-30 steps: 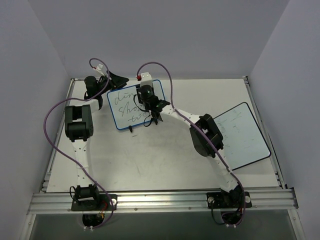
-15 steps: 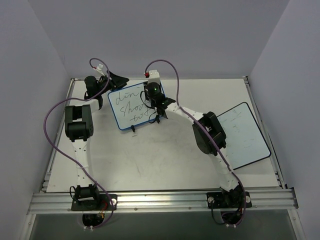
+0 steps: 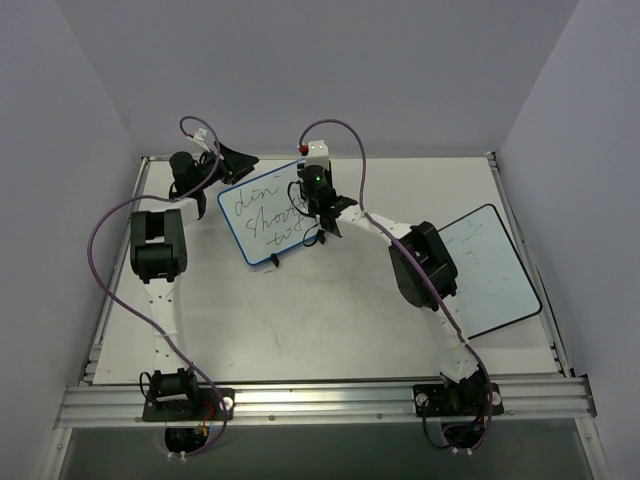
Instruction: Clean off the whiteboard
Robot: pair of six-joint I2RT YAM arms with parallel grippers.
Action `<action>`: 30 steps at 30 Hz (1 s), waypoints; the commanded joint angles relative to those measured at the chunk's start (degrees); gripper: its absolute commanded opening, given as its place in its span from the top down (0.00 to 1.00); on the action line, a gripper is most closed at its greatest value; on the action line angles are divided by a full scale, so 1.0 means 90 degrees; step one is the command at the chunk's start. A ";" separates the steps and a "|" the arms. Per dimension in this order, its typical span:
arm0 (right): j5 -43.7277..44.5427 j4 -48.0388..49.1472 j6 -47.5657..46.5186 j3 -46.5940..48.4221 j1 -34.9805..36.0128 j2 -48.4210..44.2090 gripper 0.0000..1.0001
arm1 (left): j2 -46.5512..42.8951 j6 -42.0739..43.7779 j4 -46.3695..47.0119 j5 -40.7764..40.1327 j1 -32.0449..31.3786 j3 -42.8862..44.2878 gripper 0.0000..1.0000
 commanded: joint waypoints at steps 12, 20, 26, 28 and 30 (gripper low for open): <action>-0.0352 -0.0100 -0.0004 0.0528 0.0511 0.0080 0.95 | 0.0021 0.0347 0.0123 0.0116 -0.0171 0.0133 0.32; -0.0557 -0.0246 0.0015 0.0850 0.0717 0.0334 0.95 | 0.0020 0.0454 -0.0014 0.0135 -0.0171 0.0172 0.40; -0.0392 -0.0305 0.0015 0.0880 0.0688 0.0353 0.95 | 0.0011 0.0503 -0.0044 0.0165 -0.0171 0.0181 0.48; -0.0323 -0.0305 0.0044 0.0773 0.0600 0.0285 0.95 | 0.0011 0.0503 -0.0034 0.0194 -0.0171 0.0191 0.53; -0.0323 -0.0256 0.0103 0.0656 0.0531 0.0207 0.95 | 0.0020 0.0484 -0.0015 0.0204 -0.0171 0.0191 0.56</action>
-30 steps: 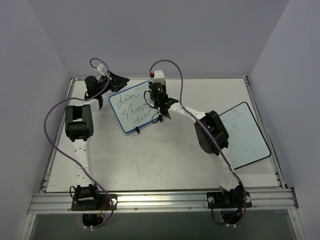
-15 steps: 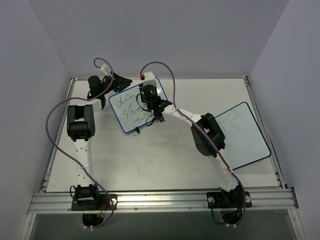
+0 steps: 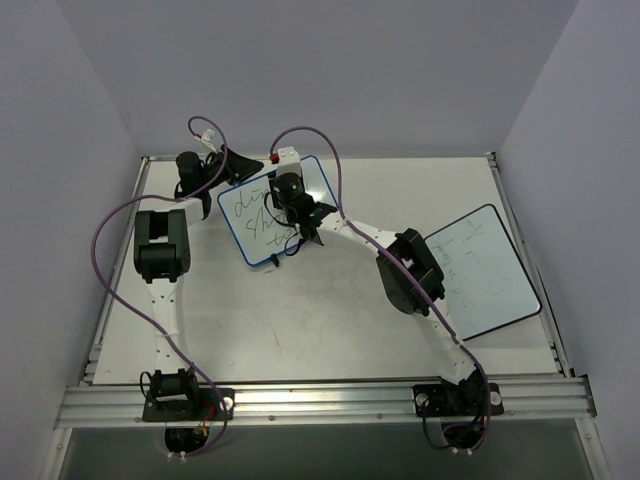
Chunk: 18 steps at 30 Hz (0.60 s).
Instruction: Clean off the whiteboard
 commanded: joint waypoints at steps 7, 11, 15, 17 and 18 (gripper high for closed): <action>0.0229 -0.0016 0.0242 -0.0461 -0.0505 -0.0372 0.95 | 0.0050 0.0122 0.0204 0.0253 -0.0208 0.0230 0.63; 0.0209 0.0023 0.0330 -0.0773 -0.0729 -0.0480 0.95 | 0.0059 0.0102 0.0253 0.0292 -0.0218 0.0250 0.64; 0.0219 0.0140 0.0350 -0.1037 -0.0837 -0.0617 0.95 | 0.0089 0.0044 0.0331 0.0331 -0.0218 0.0260 0.65; 0.0268 0.0180 0.0350 -0.1135 -0.0857 -0.0685 0.95 | 0.0108 0.0014 0.0390 0.0350 -0.0228 0.0260 0.65; 0.0248 0.0209 0.0359 -0.1203 -0.0886 -0.0685 0.95 | 0.0118 0.0014 0.0400 0.0370 -0.0218 0.0269 0.65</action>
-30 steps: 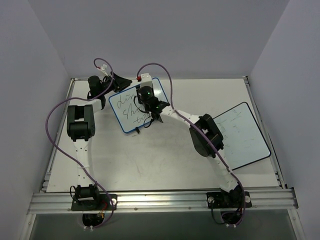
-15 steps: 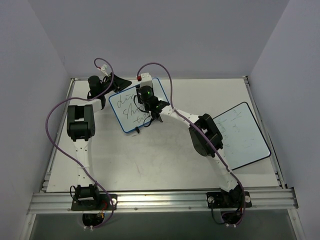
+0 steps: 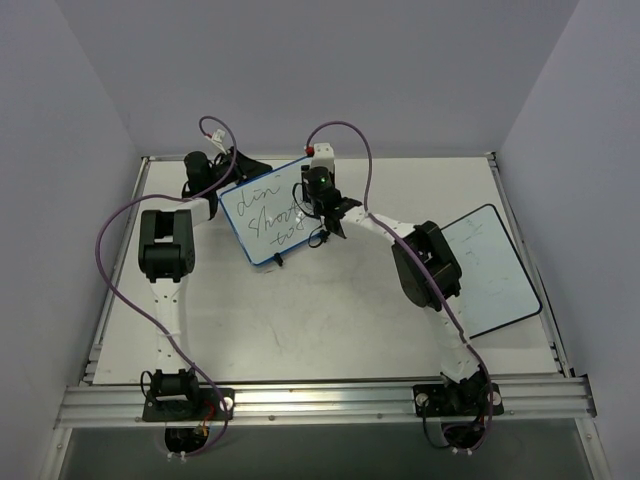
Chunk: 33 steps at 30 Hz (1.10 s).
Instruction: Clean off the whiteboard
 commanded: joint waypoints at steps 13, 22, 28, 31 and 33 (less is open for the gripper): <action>-0.0010 0.0142 0.0090 -0.0399 0.0110 -0.0348 0.95 | 0.0172 -0.0108 0.0578 0.0264 -0.0005 0.0301 0.70; 0.0000 0.0172 0.0061 -0.0175 0.0638 -0.0153 0.95 | 0.0182 -0.0127 0.0627 0.0303 -0.0053 0.0301 0.71; -0.0147 0.0152 0.0042 0.0070 0.0853 0.0013 0.95 | 0.0201 -0.0127 0.0637 0.0322 -0.0063 0.0330 0.72; -0.0098 0.0113 -0.0027 0.0206 0.0931 0.0081 0.95 | 0.0211 -0.0127 0.0637 0.0332 -0.0054 0.0331 0.73; -0.0069 0.0035 -0.0027 0.0236 0.0902 0.0130 0.95 | 0.0211 -0.0127 0.0637 0.0332 -0.0063 0.0340 0.73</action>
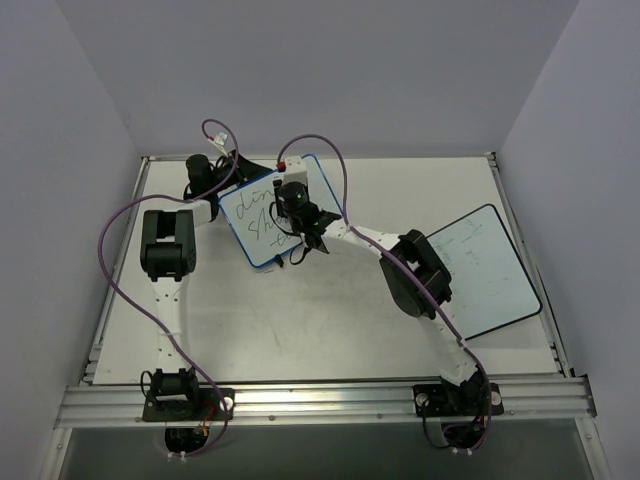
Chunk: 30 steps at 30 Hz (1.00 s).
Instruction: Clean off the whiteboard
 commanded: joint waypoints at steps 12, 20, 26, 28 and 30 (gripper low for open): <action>0.0311 0.0114 -0.0015 -0.0503 -0.0463 -0.0106 0.95 | 0.0063 -0.0031 0.0591 0.0169 -0.0037 0.0304 0.81; 0.0673 0.0465 -0.0073 -0.1138 -0.0629 -0.0360 0.95 | 0.0083 -0.0060 0.0640 0.0179 -0.0046 0.0304 0.82; 0.0771 0.0631 -0.0054 -0.1441 -0.0708 -0.0429 0.96 | 0.0073 -0.0060 0.0640 0.0179 -0.0036 0.0294 0.82; 0.0693 0.0680 -0.0034 -0.1461 -0.0698 -0.0419 0.96 | 0.0073 -0.0050 0.0650 0.0179 -0.0046 0.0284 0.82; 0.0683 0.0700 -0.0044 -0.1422 -0.0639 -0.0390 0.96 | 0.0073 -0.0050 0.0660 0.0189 -0.0046 0.0284 0.82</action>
